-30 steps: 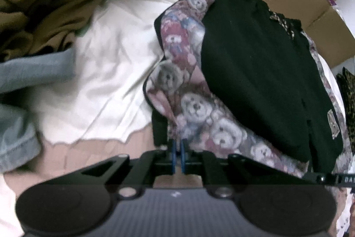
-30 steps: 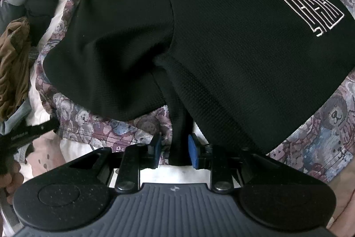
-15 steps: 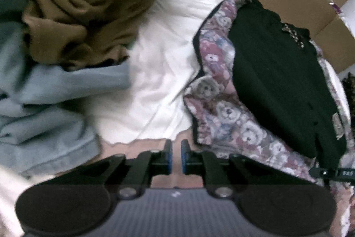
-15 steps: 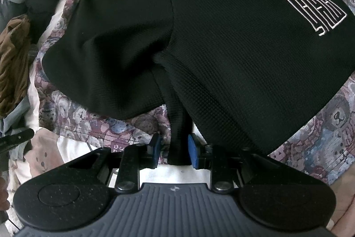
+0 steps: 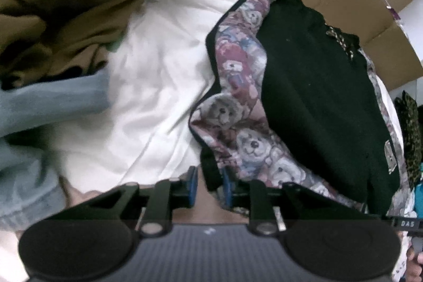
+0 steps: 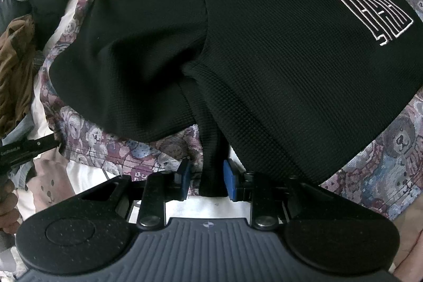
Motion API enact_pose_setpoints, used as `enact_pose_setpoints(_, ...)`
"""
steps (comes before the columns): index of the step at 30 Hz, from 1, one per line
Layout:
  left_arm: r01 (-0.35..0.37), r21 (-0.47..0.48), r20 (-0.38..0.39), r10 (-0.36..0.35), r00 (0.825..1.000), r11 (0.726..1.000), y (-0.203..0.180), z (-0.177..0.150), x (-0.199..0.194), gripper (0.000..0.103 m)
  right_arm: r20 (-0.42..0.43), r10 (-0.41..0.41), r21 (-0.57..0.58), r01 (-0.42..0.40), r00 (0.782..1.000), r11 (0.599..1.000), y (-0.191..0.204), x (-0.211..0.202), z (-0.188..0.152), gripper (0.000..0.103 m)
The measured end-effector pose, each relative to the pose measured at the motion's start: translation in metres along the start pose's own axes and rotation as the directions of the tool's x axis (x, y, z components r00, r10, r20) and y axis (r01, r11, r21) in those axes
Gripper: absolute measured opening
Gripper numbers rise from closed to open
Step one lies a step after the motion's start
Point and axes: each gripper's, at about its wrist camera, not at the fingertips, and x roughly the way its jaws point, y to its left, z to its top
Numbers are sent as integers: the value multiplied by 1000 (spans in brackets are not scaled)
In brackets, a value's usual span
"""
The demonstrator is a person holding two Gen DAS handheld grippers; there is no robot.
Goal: Fold clothes
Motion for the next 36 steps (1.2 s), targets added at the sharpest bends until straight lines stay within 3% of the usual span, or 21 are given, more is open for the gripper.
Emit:
enact_pose_setpoints(5,-1,7,-14,1,1000,1000,-10,-2,7,21,4,-3,3,3,1000,1000,4,-2,-1,30)
enact_pose_setpoints(8,-19,-31,-12,19,1000,999,-8,-2,6,7,5,-3,6,3,1000,1000,5,-4,-2,30)
enact_pose_setpoints(16,-16,-74,4,17,1000,997,-3,-6,-24,5,11,35,41,-35,999,999,4,-7,-2,28)
enact_pose_setpoints(18,-24,-76,8,25,1000,997,-2,-7,-33,5,8,40,39,-41,999,998,4,-10,-4,15)
enact_pose_setpoints(21,-38,-98,12,39,999,994,7,-8,-48,5,3,39,24,-39,999,999,8,-16,-5,7)
enact_pose_setpoints(28,-58,-133,14,60,998,989,22,-13,-68,4,-3,47,9,-47,999,999,19,-34,-17,6)
enact_pose_setpoints(36,-80,-98,-2,80,997,992,26,-10,-94,4,-60,87,33,-85,994,996,23,-47,-30,6)
